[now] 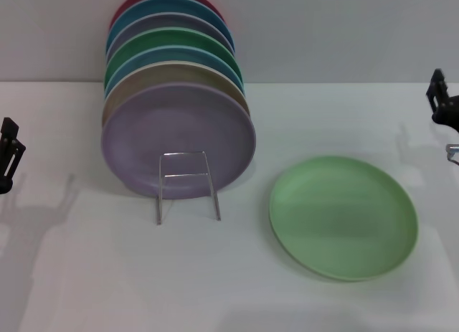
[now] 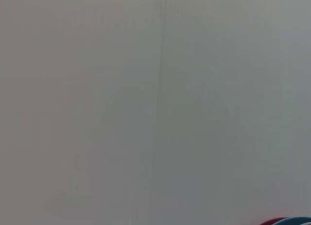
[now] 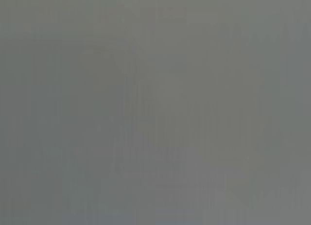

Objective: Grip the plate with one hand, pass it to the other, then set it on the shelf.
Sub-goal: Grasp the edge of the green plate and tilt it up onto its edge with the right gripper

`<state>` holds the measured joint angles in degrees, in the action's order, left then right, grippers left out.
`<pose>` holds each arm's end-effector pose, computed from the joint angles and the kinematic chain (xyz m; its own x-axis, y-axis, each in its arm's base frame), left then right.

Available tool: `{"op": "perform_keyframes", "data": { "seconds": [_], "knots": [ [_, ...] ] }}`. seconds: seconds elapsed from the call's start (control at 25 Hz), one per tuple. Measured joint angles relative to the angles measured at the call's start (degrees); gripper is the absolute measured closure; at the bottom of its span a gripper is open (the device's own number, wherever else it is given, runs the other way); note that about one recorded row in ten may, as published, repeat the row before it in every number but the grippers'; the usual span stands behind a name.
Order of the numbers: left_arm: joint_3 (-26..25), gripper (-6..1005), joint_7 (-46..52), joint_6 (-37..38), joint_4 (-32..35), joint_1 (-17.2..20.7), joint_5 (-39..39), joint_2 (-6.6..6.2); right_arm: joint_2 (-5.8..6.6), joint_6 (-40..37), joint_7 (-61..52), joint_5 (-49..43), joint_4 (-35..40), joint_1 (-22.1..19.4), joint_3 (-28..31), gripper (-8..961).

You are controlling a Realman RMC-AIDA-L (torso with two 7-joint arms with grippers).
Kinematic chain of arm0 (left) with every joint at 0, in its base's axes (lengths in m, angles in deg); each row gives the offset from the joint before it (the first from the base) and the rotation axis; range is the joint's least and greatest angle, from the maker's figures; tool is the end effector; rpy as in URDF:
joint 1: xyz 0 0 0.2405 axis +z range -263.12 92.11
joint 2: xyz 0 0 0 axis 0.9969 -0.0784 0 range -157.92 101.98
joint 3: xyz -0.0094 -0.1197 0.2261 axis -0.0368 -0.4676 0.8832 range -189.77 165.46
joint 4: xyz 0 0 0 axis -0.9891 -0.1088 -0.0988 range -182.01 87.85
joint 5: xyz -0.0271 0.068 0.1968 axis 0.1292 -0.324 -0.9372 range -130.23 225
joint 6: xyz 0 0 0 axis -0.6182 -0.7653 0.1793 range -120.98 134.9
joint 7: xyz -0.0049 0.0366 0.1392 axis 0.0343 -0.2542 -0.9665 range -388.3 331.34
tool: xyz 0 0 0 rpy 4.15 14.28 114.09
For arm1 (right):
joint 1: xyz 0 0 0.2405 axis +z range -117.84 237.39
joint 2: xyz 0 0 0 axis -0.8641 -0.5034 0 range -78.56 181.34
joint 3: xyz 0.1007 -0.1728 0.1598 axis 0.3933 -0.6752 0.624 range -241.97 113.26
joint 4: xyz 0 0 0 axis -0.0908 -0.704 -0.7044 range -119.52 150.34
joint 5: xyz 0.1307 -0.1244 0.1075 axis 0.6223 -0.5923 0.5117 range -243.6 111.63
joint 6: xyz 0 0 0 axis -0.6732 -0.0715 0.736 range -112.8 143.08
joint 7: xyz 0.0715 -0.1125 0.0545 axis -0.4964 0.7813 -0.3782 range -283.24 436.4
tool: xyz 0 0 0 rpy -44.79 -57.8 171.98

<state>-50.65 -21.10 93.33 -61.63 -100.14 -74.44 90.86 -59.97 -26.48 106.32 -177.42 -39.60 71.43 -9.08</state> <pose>-0.3248 0.2662 0.0025 0.6163 -0.2702 0.7397 0.7447 -0.1054 -0.6590 0.2859 0.3460 0.0108 0.7222 -0.0369 -0.6907 -0.6904 0.0223 -0.7230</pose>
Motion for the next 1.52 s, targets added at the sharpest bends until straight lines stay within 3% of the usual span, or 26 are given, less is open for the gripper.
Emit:
{"op": "perform_keyframes", "data": {
  "seconds": [0.08,0.12,0.16,0.28,0.32,0.36,0.4,0.68,0.72,0.76,0.84,0.92,1.16,1.32,1.52],
  "knots": [
    [0.0,139,0.0,-0.1,0.1,-0.1,0.0,0.0,-0.59,12.8,5.4,0.0,-6.5,-2.5,8.1,417],
    [0.0,140,0.0,-0.3,0.2,-0.3,0.0,0.0,-2.12,23.9,8.9,0.0,-10.2,-3.9,15.3,417],
    [0.0,140,0.0,-0.3,0.2,-0.3,0.0,0.0,-2.12,23.9,8.9,0.0,-10.2,-3.9,15.3,417],
    [0.0,141,0.0,-0.4,0.1,-0.4,0.0,0.0,-5.45,42.1,13.7,-0.5,-13.8,-4.8,28.7,417],
    [-0.1,142,0.0,-0.4,-0.1,-0.4,0.0,0.0,-6.94,53.0,14.8,-2.5,-15.7,-4.7,35.4,417],
    [-0.1,142,0.0,-0.3,-0.1,-0.4,0.0,0.0,-7.41,58.3,14.4,-4.1,-17.0,-4.6,38.4,418],
    [-0.1,142,0.0,-0.2,-0.2,-0.4,0.0,0.0,-7.41,58.3,14.4,-4.1,-17.0,-4.6,38.4,418],
    [-0.3,145,0.4,-0.1,-0.4,-0.6,0.4,0.06,-7.49,87.9,0.7,-20.7,-30.1,-2.5,50.6,419],
    [-0.3,146,0.5,-0.1,-0.5,-0.7,0.4,0.08,-7.42,95.7,-2.3,-24.2,-33.4,-1.1,53.2,420],
    [-0.3,146,0.6,-0.1,-0.7,-0.7,0.4,0.07,-7.42,95.7,-2.3,-24.2,-33.4,-1.1,53.2,420],
    [-0.4,147,0.7,0.0,-0.9,-0.8,0.4,0.09,-7.22,104.1,-4.9,-27.2,-35.4,1.2,56.4,422],
    [-0.4,148,0.7,0.0,-1.0,-1.0,0.4,0.09,-7.09,115.0,-6.3,-31.2,-35.4,6.1,61.9,423],
    [-0.4,150,0.7,0.3,-1.1,-1.0,0.4,0.09,-6.63,125.4,-7.0,-37.3,-31.5,13.1,67.8,424],
    [-0.4,151,0.7,0.5,-1.1,-0.8,0.4,0.09,-6.04,128.5,-7.2,-40.0,-26.8,16.1,68.6,424],
    [0.0,153,0.7,0.4,-1.1,-0.6,0.3,0.09,-5.98,128.5,-6.2,-40.3,-23.4,16.7,68.5,425]
  ]
}}
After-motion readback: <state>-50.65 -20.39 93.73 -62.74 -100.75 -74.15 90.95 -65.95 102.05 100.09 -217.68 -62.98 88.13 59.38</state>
